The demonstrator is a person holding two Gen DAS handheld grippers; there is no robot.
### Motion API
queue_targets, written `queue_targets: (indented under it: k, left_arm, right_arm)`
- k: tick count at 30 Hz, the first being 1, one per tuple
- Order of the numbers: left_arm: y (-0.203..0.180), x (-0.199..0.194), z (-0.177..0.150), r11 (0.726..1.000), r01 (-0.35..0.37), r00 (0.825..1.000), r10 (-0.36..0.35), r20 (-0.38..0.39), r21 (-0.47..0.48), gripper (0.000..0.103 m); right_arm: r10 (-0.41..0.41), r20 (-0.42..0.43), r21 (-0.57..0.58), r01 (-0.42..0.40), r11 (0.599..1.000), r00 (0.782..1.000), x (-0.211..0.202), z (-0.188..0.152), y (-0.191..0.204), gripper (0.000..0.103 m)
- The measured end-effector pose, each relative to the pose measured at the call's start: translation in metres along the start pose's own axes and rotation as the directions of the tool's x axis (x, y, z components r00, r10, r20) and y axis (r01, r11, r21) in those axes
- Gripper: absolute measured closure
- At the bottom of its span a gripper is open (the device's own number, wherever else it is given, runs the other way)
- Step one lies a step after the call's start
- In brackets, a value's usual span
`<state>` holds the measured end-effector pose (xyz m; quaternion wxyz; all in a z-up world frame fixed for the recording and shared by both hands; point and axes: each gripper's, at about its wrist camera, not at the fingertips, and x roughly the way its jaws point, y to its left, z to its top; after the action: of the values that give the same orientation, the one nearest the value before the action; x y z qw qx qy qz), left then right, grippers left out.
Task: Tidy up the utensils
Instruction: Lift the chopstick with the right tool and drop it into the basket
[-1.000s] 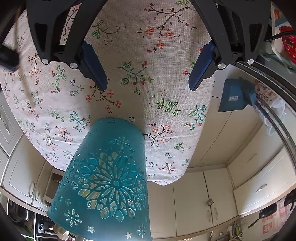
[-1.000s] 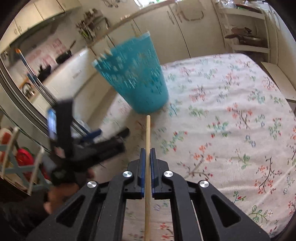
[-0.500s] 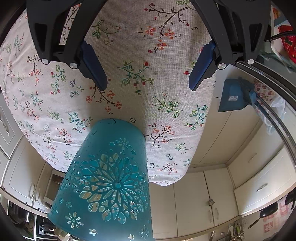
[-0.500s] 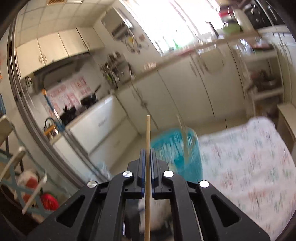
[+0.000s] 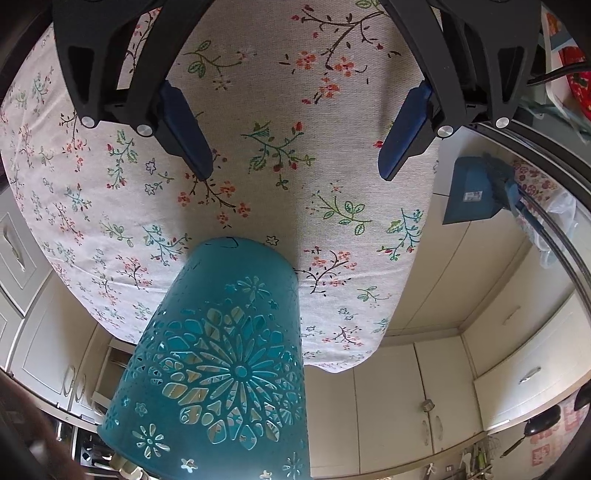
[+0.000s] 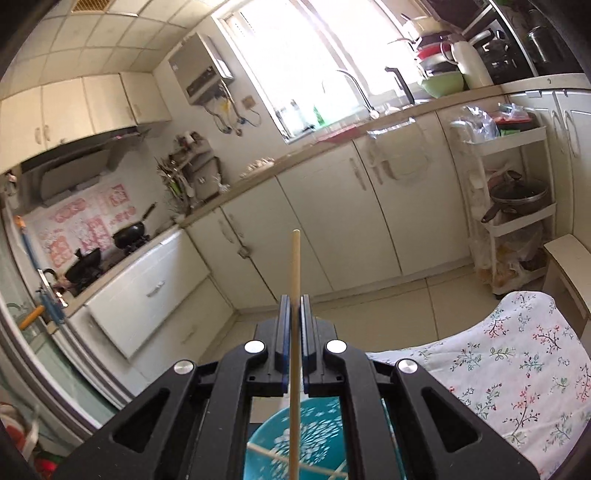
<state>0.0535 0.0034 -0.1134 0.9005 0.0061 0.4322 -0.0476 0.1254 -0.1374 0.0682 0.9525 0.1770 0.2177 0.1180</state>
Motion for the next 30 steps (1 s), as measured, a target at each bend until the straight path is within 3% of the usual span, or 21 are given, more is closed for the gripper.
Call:
queue_targets:
  k: [8,16,22,24,26,30]
  left_arm:
    - [0.001,0.002,0.001,1.000,0.006,1.000,-0.006,-0.007,-0.008,0.015]
    - [0.000,0.003,0.001,1.000,-0.001,1.000,0.001,-0.009,-0.009,0.014]
    - [0.002,0.002,0.001,1.000,-0.005,1.000,0.005,-0.004,-0.016,0.014]
    - [0.002,0.002,0.001,1.000,-0.012,1.000,0.012,-0.004,-0.012,0.013]
    - [0.001,0.001,0.001,1.000,-0.025,1.000,0.025,-0.009,-0.006,0.013]
    - [0.002,-0.011,-0.005,0.999,-0.034,0.999,0.034,-0.015,-0.023,0.013]
  right_arm:
    - [-0.044,-0.091,-0.055,0.039,0.998,0.995,0.012,-0.022,0.005,0.097]
    - [-0.049,-0.157,-0.144,0.026,0.989,0.986,-0.007,-0.048,0.006,0.096]
    - [-0.061,-0.147,-0.132,0.042,0.990,0.987,-0.066,-0.062,-0.006,0.080]
    - [-0.079,-0.154,-0.128,0.059,0.990,0.985,-0.090,-0.071,-0.013,0.070]
    - [-0.106,-0.169,-0.125,0.085,0.988,0.980,-0.106,-0.079,-0.018,0.051]
    - [-0.166,-0.209,-0.123,0.143,0.982,0.964,-0.141,-0.105,-0.030,0.039]
